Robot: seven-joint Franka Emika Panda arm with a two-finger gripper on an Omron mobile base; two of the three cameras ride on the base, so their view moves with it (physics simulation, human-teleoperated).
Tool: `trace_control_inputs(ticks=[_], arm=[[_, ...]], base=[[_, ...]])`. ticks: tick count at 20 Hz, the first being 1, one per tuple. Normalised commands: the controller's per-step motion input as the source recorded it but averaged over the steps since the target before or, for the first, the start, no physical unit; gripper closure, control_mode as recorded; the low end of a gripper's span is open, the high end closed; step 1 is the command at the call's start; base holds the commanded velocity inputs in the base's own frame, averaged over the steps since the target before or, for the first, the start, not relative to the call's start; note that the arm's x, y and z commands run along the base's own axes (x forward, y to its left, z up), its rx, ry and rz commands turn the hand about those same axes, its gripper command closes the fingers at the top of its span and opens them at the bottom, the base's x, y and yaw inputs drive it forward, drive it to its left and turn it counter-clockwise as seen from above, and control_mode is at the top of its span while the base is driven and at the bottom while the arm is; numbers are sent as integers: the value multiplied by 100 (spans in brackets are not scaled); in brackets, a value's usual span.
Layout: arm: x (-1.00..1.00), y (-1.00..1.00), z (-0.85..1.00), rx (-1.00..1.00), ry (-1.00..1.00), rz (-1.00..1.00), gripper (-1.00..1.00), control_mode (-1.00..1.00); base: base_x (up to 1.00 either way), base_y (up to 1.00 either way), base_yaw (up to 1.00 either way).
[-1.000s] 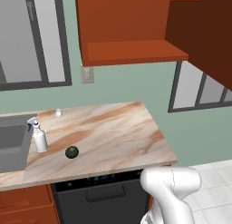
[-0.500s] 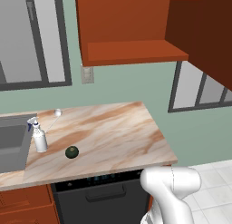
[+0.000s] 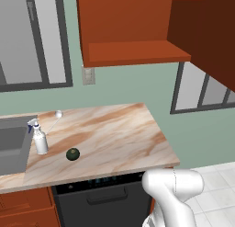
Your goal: Open the cabinet. Pick the spray and place it next to the sink. Then close the cabinet.
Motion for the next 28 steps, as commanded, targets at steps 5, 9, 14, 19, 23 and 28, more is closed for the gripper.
trace_control_inputs(ticks=[5, 9, 14, 19, 23, 28], arm=[[14, -12, -2, -9, 0, 15, -100, -100], [15, -8, -3, 0, 0, 12, -100, -100], [27, -5, -5, 0, 0, 8, -100, -100], [27, -8, -3, 0, 0, 4, -100, -100], [20, -19, -5, 0, 0, 0, -100, -100], [11, -27, -5, 0, 0, 0, -100, -100]], base=[[0, 0, 0], [0, 0, 0], [0, 0, 0], [0, 0, 0], [0, 0, 0], [0, 0, 0]])
